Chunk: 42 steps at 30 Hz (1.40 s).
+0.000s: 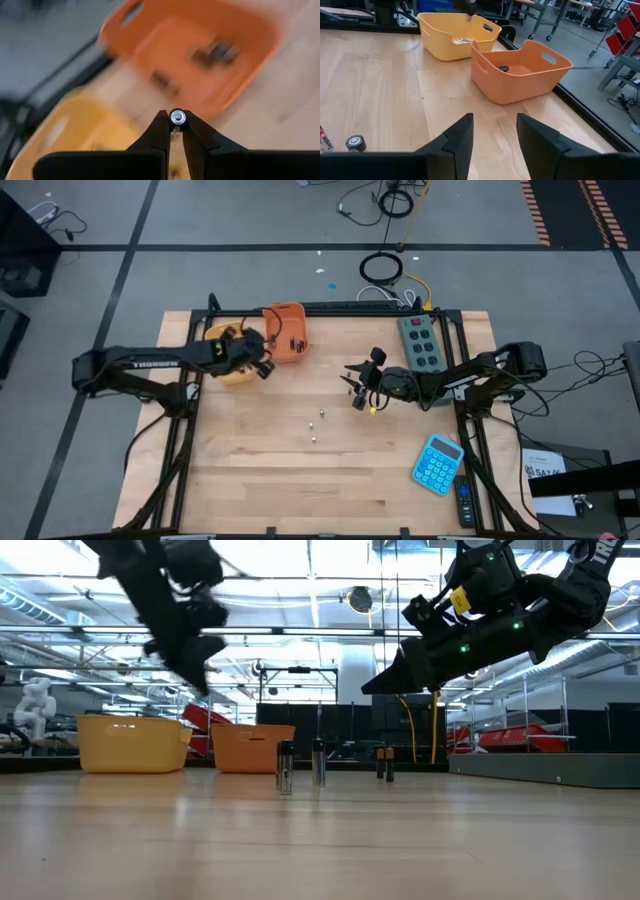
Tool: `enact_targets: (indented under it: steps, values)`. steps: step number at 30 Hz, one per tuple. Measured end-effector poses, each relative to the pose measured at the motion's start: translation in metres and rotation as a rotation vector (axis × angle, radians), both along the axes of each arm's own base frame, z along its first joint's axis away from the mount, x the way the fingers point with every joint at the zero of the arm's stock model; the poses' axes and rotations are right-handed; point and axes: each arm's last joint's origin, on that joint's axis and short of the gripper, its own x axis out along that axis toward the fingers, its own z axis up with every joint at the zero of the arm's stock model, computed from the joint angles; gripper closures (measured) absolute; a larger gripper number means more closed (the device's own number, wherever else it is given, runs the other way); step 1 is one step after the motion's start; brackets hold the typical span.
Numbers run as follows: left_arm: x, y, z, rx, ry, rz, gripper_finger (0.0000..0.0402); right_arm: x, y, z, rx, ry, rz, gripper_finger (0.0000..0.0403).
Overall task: Sort batteries
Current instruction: Put the silver battery into the yellow bin
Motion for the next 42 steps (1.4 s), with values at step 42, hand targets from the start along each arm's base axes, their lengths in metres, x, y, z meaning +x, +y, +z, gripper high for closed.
enact_targets:
  steps: [42]
  values:
    - [-0.058, 0.117, -0.081, -0.395, 0.26, 0.138, 0.0307, 0.001, 0.003, 0.003, 0.003, -0.028, 0.032, 0.0261]
